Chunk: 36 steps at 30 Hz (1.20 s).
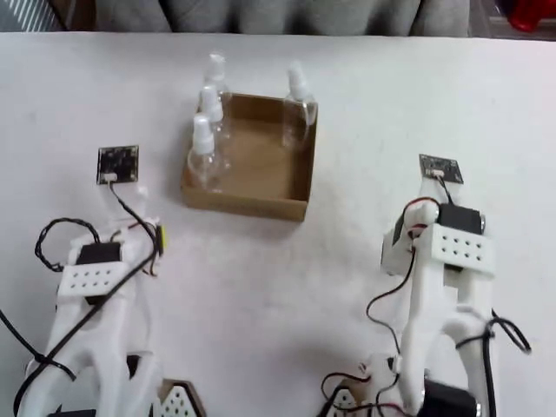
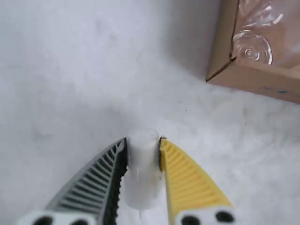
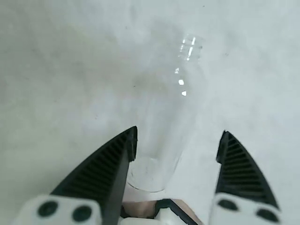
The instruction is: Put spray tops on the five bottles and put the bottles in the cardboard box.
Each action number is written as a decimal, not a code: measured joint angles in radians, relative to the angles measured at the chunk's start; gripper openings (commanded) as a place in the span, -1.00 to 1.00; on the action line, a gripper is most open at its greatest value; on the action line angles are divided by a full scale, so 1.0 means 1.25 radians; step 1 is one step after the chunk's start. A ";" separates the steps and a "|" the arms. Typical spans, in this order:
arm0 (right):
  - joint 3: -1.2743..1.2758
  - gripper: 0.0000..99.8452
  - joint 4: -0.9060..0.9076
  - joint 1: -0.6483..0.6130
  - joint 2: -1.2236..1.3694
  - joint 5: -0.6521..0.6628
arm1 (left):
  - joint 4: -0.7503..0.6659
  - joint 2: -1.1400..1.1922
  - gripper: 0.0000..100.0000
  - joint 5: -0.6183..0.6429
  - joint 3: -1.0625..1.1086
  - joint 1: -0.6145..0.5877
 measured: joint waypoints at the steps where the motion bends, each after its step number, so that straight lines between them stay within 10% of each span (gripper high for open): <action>1: 0.000 -0.52 -0.012 -0.001 0.021 0.000 | 0.000 0.000 -0.96 0.000 0.000 0.000; 18: -0.081 -0.95 -0.085 0.053 0.255 0.007 | 0.000 0.000 -0.96 0.000 0.000 0.000; 28: -0.371 -0.96 0.144 0.383 0.269 0.470 | 0.000 0.000 -0.96 0.000 0.000 0.000; 36: -0.313 -0.96 0.002 0.546 0.270 0.716 | 0.000 0.000 -0.96 0.000 0.000 0.000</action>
